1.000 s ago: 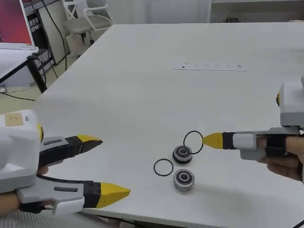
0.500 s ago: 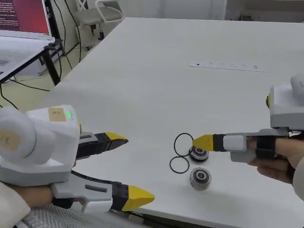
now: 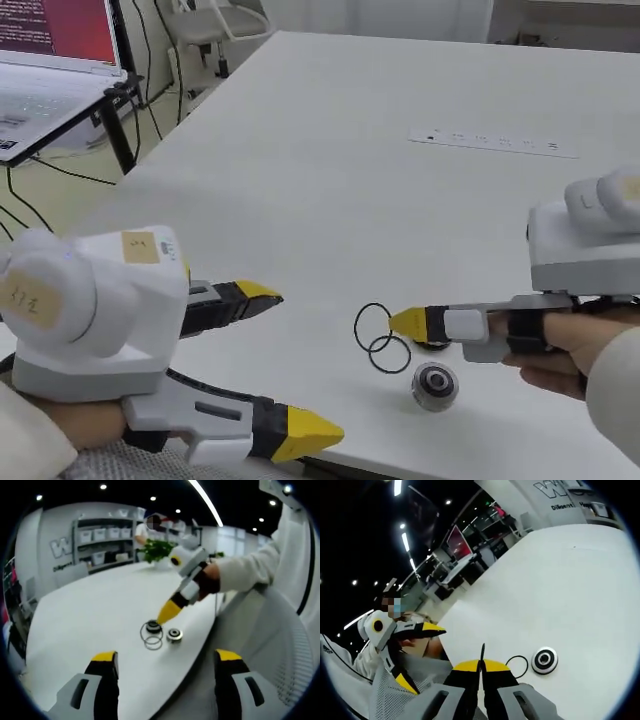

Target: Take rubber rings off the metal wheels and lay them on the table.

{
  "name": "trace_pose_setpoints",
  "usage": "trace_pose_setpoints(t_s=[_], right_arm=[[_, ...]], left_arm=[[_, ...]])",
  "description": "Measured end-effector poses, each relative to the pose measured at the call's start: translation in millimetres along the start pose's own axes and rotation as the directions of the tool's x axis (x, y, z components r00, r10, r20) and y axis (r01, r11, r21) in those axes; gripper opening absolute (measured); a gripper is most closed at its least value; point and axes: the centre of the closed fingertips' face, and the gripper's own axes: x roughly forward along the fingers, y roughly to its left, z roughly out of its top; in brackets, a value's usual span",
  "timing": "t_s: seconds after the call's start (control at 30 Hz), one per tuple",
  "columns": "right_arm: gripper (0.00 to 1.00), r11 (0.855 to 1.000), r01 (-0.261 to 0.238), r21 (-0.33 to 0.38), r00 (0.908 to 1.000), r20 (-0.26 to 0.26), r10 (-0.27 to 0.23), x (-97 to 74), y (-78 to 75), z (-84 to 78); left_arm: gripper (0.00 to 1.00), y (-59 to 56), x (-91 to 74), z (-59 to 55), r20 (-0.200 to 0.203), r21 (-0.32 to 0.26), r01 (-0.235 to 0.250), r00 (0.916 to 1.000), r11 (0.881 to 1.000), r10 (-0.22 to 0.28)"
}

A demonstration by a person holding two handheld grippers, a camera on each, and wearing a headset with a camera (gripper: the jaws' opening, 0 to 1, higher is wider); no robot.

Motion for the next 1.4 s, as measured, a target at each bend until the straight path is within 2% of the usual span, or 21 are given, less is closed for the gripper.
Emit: trace_pose_setpoints(t_s=[0.1, 0.23, 0.33, 0.4, 0.57, 0.7, 0.97, 1.13, 1.4], right_arm=[[0.0, 1.0, 0.01, 0.01, 1.0, 0.0, -0.01, 6.4, -6.0, -2.5], [0.0, 1.0, 0.02, 0.015, 0.9997, -0.011, -0.02, 10.2, -16.1, -15.0], [0.0, 0.998, 0.025, 0.062, 0.9994, -0.027, -0.023, 10.4, -23.7, -26.3], [0.0, 0.997, 0.026, 0.069, 0.9993, -0.028, -0.024, 10.3, -27.9, -28.6], [0.0, 0.996, 0.062, 0.063, 0.9979, -0.021, -0.061, 8.7, -36.5, -27.1], [0.0, 0.995, 0.084, 0.053, 0.996, -0.034, -0.082, 9.1, -42.0, -31.5], [0.0, 0.993, 0.105, 0.056, 0.994, -0.039, -0.102, 9.2, -50.8, -32.7], [0.0, 0.991, 0.118, 0.056, 0.9927, -0.032, -0.116, 7.5, -58.2, -28.9], [0.04, 0.99, 0.131, 0.048, 0.9913, -0.021, -0.13, 6.2, -58.5, -26.5]], left_arm=[[0.78, 0.1, -0.7, 2.2, 0.012, 0.005, -0.002, 0.9999, 1.0, 0.002], [0.78, -1.2, 0.5, 0.3, -0.002, 0.008, 0.002, 1.0, 1.0, -0.002], [0.78, -1.4, 1.3, -1.0, -0.011, 0.005, 0.004, 0.9999, 1.0, -0.004], [0.77, -0.6, 0.9, -1.4, -0.012, 0.009, 0.0, 0.9999, 1.0, 0.0], [0.77, -0.5, 1.2, -2.4, -0.016, 0.001, -0.001, 0.9999, 1.0, 0.001], [0.76, -0.6, 1.8, -3.8, -0.023, -0.003, -0.001, 0.9997, 1.0, 0.001], [0.77, 0.2, 2.6, -4.1, -0.021, -0.021, -0.001, 0.9998, 1.0, 0.001], [0.77, -0.1, 3.5, -8.2, -0.046, -0.019, -0.003, 0.9989, 1.0, 0.002], [0.75, -0.9, 3.8, -9.4, -0.055, -0.019, 0.001, 0.9985, 1.0, -0.002]])
